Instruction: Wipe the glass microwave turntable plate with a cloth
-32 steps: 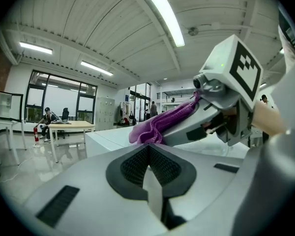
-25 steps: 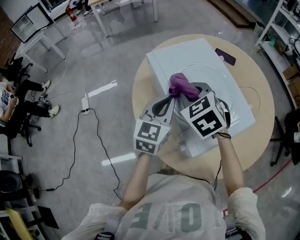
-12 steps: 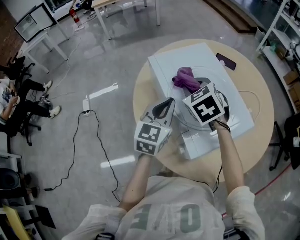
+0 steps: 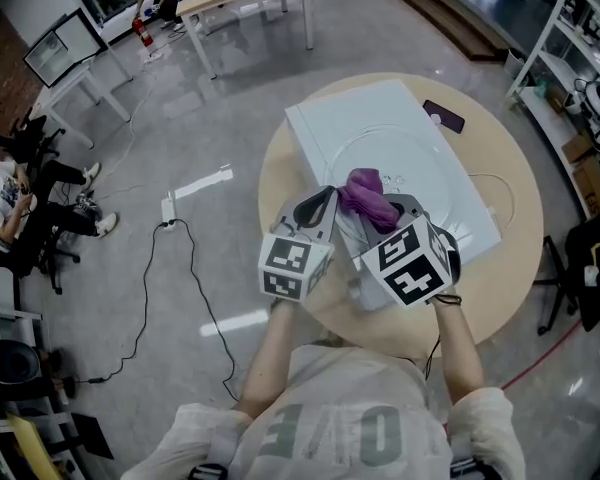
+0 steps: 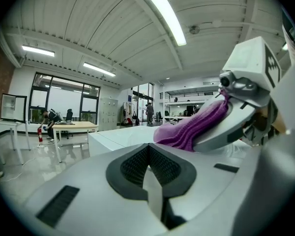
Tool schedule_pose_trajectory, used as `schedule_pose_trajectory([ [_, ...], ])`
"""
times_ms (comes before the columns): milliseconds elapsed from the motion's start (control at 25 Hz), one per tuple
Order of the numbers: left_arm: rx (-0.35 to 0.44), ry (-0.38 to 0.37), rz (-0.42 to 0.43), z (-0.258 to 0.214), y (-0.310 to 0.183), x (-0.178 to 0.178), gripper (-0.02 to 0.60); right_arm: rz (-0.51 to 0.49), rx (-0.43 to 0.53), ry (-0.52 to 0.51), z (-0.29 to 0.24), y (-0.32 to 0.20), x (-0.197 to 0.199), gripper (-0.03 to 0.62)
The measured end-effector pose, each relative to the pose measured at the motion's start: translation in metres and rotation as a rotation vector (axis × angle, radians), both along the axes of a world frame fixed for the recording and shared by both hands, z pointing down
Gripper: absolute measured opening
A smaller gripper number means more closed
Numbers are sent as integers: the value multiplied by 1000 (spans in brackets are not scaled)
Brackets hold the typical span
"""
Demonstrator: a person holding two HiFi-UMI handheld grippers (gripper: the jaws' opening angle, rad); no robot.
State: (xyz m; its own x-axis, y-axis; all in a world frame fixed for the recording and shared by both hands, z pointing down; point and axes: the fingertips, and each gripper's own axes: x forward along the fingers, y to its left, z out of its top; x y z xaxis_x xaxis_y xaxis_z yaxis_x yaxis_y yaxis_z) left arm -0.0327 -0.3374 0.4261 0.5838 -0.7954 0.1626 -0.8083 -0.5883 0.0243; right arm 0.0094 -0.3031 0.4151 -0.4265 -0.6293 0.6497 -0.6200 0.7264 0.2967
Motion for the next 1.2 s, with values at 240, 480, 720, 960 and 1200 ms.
schedule_pose_trajectory([
  [240,2,1,-16,-2,0,-1,2,-35,-5,13,3,31,-2,48],
  [480,-6,-3,-26,-2,0,0,2,-53,-16,-3,2,48,-3,48],
  [720,-8,-3,-31,-1,-1,2,2,-62,-24,-13,1,51,1,48],
  [960,-13,-10,-25,1,-1,4,2,47,69,-95,-38,-17,23,48],
  [1200,-14,-17,-24,0,0,4,0,161,89,-46,-32,-112,36,48],
])
